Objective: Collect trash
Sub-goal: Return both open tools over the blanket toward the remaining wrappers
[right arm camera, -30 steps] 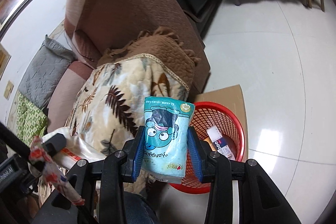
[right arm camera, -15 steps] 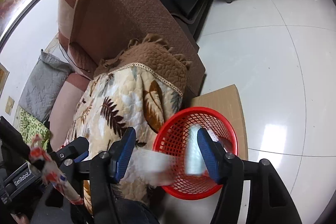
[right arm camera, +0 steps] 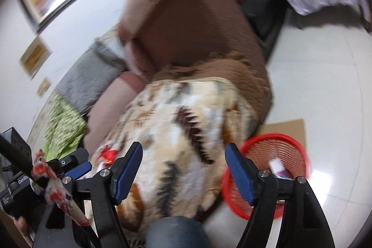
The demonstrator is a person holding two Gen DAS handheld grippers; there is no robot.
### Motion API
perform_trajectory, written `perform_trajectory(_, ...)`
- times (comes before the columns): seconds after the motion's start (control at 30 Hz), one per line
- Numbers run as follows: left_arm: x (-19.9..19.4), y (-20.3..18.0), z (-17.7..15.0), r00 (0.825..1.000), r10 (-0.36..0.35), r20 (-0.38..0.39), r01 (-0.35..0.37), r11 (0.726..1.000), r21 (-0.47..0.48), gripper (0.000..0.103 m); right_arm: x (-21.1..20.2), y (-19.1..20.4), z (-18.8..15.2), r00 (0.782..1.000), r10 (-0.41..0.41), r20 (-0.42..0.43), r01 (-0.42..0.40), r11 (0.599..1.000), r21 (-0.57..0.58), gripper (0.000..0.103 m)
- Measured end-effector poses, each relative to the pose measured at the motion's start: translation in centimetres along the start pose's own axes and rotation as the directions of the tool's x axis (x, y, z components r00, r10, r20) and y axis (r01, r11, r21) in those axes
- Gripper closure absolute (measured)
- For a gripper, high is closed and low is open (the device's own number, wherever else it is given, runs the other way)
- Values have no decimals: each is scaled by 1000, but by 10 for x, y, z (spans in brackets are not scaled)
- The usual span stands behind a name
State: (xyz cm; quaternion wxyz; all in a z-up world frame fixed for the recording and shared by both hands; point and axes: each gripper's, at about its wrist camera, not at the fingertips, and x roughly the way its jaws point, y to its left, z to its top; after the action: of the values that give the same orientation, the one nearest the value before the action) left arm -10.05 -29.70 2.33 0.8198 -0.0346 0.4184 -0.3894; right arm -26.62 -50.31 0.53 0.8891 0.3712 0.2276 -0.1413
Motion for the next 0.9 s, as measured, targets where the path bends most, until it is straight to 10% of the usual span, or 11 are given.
perform_trajectory(0.33, -112, 110, -5, 966, 208, 153, -170, 959, -228, 43, 27, 132, -19, 979, 192, -74, -203, 958, -204, 16)
perform_trajectory(0.9, -189, 196, -23, 916, 321, 240, -203, 888, -413, 42, 80, 249, -59, 916, 299, -267, -371, 883, -286, 12)
